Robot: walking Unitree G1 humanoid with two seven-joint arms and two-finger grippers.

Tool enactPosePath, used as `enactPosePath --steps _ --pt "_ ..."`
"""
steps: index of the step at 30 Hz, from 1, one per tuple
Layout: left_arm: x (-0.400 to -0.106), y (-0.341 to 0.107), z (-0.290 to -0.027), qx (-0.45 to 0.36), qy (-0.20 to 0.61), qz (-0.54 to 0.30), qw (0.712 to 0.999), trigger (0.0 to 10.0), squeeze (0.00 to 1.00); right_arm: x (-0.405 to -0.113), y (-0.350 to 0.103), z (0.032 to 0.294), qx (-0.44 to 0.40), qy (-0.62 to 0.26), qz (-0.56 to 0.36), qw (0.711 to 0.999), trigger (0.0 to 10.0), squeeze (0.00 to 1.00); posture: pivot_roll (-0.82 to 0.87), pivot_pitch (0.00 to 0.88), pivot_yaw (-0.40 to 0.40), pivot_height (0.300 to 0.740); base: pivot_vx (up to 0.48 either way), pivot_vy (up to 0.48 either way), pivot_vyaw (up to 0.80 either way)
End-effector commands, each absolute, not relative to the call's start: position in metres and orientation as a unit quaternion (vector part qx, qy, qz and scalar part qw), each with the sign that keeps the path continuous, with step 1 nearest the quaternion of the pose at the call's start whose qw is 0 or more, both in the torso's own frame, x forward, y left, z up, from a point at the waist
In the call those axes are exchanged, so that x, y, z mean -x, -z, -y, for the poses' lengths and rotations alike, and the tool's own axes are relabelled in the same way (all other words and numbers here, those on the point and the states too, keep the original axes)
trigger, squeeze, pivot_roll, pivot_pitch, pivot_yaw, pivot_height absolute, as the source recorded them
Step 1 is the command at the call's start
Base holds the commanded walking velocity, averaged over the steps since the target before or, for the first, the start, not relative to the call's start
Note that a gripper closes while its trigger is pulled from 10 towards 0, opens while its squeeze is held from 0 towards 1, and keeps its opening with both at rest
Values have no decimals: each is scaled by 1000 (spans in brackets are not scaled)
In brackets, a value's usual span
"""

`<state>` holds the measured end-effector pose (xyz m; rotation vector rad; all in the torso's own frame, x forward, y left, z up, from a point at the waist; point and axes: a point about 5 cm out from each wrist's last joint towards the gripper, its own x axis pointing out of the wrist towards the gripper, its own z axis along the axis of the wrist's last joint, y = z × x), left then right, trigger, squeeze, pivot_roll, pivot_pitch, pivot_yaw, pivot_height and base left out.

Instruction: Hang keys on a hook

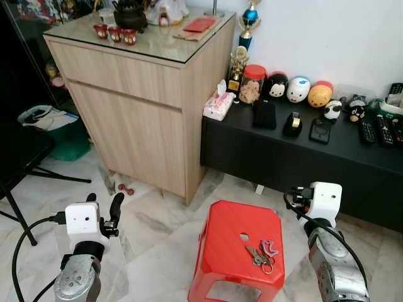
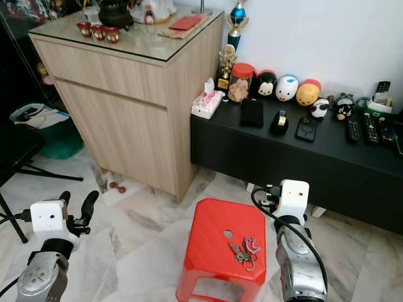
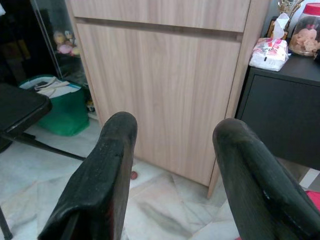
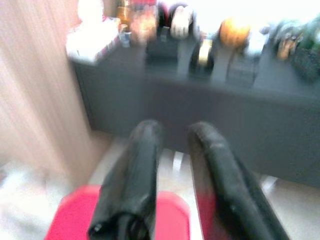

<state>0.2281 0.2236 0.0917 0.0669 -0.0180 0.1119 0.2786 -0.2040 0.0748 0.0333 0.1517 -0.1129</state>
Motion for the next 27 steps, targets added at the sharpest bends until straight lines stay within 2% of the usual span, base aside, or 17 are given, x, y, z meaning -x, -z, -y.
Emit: enactPosePath --steps 1,11,25,27 --pt "-227 -89 -224 -35 -56 3 998 10000 0 -277 -101 206 -8 48 13 999 10000 0 24 12 -52 740 0 0 0" --pt "-231 -90 -220 -34 -47 6 998 10000 0 -267 -93 203 -2 30 5 1000 10000 0 15 0 -48 740 0 0 0" --pt "-230 -88 -219 -34 -48 5 998 10000 0 -270 -81 202 12 19 -32 999 10000 0 23 2 -57 740 0 0 0" --pt "-231 -88 -219 -33 -47 5 998 10000 0 -270 -80 203 9 24 -34 999 10000 0 24 8 -58 728 0 0 0"
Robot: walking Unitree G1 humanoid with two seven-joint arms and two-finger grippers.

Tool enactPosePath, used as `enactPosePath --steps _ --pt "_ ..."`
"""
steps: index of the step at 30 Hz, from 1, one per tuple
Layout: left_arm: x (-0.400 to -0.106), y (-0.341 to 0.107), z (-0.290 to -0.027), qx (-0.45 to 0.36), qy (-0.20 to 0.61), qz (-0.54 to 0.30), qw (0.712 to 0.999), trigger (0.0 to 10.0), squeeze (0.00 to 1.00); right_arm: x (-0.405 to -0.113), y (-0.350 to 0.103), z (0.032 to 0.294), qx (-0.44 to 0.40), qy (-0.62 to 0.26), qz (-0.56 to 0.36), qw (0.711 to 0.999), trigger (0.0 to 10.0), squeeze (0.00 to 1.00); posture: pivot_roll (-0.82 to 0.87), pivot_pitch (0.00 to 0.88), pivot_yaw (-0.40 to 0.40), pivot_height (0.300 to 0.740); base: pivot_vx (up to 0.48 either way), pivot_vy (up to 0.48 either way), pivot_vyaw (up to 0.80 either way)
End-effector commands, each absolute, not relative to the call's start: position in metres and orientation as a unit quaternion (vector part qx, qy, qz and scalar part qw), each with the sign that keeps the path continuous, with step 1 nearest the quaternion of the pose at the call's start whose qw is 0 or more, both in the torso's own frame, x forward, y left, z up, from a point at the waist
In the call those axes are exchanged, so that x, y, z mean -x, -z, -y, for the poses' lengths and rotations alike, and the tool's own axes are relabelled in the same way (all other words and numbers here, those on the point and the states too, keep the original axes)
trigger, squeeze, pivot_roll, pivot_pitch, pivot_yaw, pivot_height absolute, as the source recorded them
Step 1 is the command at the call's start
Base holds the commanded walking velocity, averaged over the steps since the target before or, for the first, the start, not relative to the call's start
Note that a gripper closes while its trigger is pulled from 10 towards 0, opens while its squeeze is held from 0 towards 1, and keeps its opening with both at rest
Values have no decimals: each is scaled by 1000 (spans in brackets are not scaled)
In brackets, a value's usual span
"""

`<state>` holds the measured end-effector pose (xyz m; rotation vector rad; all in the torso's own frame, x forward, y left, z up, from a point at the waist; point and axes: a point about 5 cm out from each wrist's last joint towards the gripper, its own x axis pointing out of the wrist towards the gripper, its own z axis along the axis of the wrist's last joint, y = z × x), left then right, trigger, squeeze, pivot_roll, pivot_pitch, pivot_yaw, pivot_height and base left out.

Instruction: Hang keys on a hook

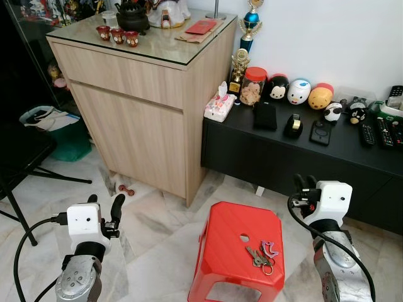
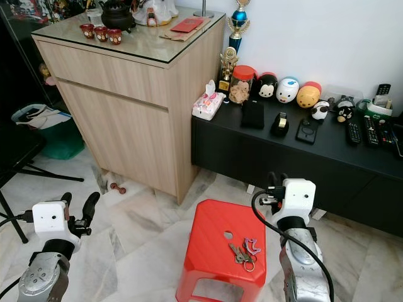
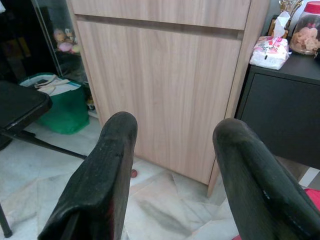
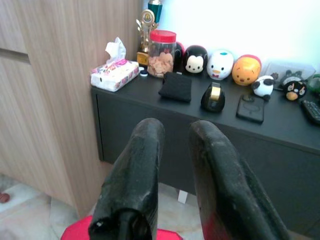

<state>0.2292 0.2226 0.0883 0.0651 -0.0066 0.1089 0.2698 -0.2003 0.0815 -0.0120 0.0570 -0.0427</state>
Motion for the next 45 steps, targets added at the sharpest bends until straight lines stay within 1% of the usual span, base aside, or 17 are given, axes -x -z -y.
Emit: enactPosePath --steps 1,4,8,10,16,33,45 --pt "-231 -88 -219 -33 -48 6 998 10000 0 -271 -80 203 8 25 -36 999 10000 0 24 11 -59 719 0 0 0" --pt "-232 -89 -219 -34 -48 6 998 10000 0 -271 -79 202 7 24 -38 999 10000 0 25 14 -62 709 0 0 0" --pt "-233 -90 -220 -34 -51 9 998 10000 0 -269 -75 202 3 22 -47 999 10000 0 27 23 -62 679 0 0 0" --pt "-233 -90 -220 -34 -51 9 998 10000 0 -269 -75 202 3 22 -48 999 10000 0 26 25 -61 674 0 0 0" --pt "-234 -90 -220 -32 -53 9 998 10000 0 -269 -70 199 2 11 -61 998 10000 0 26 30 -60 639 0 0 0" --pt "-239 -92 -219 -32 -52 13 998 10000 0 -266 -58 198 4 -7 -97 995 10000 0 23 34 -60 639 0 0 0" --pt "-240 -92 -218 -32 -50 16 998 10000 0 -267 -57 198 13 -13 -98 995 10000 0 23 34 -60 639 0 0 0"
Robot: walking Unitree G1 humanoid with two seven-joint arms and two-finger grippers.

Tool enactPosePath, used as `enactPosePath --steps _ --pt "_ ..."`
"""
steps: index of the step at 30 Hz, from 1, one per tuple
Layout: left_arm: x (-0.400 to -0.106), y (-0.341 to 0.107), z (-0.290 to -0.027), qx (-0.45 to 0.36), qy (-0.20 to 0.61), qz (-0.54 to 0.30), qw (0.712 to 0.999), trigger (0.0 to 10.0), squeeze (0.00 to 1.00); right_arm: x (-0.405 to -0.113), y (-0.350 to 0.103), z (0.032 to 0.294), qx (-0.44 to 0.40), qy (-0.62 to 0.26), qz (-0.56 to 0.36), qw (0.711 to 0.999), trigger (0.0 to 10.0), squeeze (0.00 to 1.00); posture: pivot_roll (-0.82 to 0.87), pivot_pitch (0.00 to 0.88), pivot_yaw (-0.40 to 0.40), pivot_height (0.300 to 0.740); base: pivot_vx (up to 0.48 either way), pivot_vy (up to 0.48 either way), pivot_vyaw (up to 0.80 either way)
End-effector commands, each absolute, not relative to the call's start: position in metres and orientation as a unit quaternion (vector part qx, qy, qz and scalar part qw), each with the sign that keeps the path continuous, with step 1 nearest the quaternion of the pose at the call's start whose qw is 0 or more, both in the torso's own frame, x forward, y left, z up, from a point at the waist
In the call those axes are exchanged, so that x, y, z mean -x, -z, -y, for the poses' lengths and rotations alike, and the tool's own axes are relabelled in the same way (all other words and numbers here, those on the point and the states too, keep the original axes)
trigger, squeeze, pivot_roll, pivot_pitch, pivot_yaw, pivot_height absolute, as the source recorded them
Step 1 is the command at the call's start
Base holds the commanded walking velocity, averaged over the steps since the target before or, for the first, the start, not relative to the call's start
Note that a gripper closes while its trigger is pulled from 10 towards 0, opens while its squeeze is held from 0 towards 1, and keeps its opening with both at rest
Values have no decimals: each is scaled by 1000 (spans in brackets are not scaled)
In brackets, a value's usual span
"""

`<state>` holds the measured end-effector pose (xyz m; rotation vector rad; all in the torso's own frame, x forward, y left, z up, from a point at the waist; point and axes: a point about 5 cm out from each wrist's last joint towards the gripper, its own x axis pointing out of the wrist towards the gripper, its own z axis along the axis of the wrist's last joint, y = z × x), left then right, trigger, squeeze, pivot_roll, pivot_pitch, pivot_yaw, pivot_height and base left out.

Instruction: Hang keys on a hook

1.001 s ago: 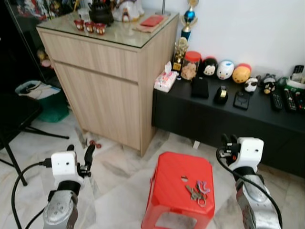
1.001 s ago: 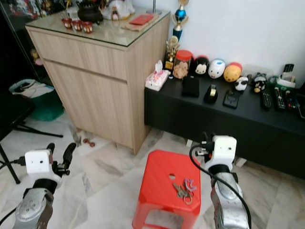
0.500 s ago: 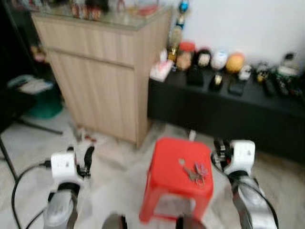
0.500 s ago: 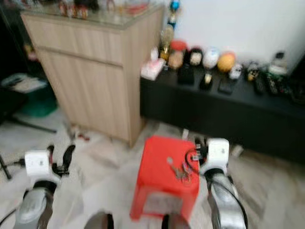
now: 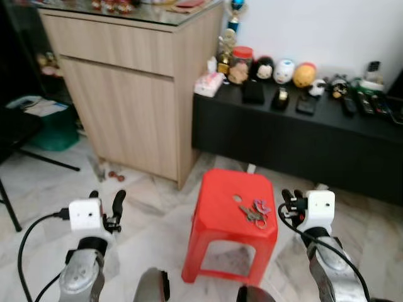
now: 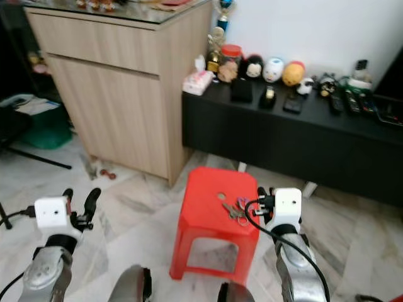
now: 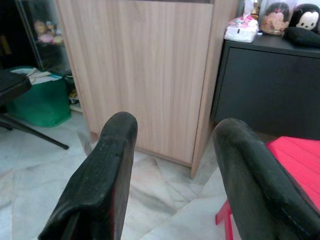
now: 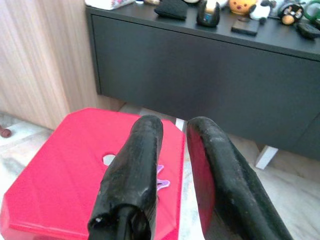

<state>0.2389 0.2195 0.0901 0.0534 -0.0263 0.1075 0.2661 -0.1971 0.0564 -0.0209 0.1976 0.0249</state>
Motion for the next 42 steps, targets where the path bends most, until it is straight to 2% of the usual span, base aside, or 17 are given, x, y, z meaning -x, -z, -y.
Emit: enactPosePath --steps 1,8,18,24,40,42 --pt "-240 -92 -218 -31 -50 16 998 10000 0 -266 -58 197 20 -17 -93 995 10000 0 23 34 -59 639 0 0 0" --pt "-241 -92 -219 -32 -49 16 998 10000 0 -266 -59 195 17 -21 -89 996 10000 0 23 36 -59 639 0 0 761" --pt "-242 -92 -219 -32 -49 16 998 10000 0 -266 -59 194 18 -24 -85 996 10000 0 23 37 -57 639 0 0 0" --pt "-242 -92 -218 -32 -47 17 998 10000 0 -265 -59 192 7 -25 -81 996 10000 0 24 37 -56 639 0 0 731" --pt "-243 -92 -216 -29 -40 15 999 10000 0 -265 -56 199 3 -2 -86 996 10000 0 22 40 -54 639 0 0 0" --pt "-243 -91 -216 -28 -39 14 999 10000 0 -266 -53 200 2 6 -97 995 10000 0 21 40 -54 624 0 0 0"
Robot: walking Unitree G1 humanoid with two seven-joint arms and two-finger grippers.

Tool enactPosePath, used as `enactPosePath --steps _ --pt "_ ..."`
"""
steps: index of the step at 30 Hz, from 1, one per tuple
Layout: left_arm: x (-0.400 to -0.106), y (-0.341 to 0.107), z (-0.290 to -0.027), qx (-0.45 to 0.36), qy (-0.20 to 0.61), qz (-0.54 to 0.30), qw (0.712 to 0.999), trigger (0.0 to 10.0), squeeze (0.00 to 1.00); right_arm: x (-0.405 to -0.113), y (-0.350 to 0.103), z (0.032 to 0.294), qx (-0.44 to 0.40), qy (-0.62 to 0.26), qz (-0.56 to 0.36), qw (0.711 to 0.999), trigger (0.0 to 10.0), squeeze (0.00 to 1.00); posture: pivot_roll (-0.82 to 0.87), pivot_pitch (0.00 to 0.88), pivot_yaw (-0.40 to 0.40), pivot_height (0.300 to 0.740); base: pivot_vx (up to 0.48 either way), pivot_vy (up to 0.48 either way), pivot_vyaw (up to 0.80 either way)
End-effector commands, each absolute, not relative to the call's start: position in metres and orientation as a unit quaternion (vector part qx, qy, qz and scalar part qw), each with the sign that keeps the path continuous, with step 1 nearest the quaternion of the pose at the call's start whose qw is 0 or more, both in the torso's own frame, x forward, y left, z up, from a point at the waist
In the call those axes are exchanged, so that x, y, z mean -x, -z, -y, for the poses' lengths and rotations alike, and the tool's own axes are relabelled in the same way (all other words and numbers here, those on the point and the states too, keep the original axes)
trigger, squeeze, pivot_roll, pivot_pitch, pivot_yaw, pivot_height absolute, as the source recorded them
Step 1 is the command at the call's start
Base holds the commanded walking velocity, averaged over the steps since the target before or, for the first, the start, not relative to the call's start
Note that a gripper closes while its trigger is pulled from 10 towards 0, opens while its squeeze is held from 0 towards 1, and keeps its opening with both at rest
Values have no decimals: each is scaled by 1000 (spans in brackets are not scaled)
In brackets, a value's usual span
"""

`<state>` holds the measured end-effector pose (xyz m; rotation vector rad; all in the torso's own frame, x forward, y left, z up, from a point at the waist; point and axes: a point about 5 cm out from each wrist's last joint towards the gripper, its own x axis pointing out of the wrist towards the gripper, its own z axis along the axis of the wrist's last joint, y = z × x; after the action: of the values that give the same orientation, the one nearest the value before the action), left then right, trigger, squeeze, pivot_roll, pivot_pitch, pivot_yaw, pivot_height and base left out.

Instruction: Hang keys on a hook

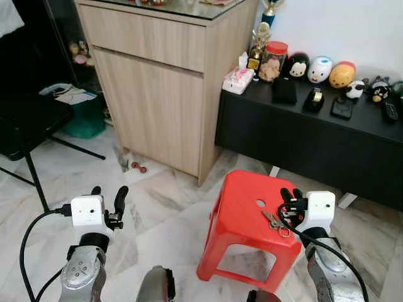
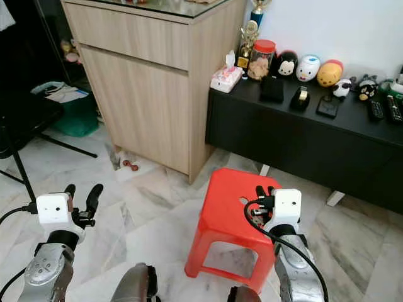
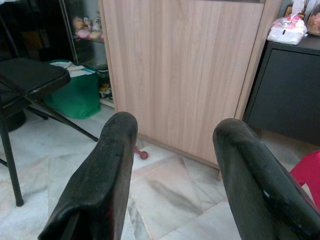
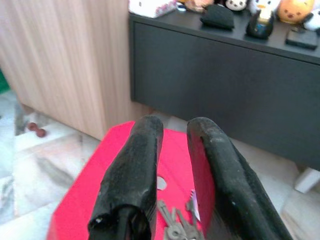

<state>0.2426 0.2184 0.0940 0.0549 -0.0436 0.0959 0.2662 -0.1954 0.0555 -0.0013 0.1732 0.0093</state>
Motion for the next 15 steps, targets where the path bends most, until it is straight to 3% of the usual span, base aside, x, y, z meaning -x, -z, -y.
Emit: enactPosePath --steps 1,15 --pt "-243 -91 -215 -28 -38 14 999 10000 0 -266 -52 201 2 7 -97 995 10000 0 22 40 -54 619 0 0 0" --pt "-242 -90 -213 -26 -36 9 999 10000 0 -266 -50 200 4 11 -98 995 10000 0 20 42 -53 610 0 0 0"
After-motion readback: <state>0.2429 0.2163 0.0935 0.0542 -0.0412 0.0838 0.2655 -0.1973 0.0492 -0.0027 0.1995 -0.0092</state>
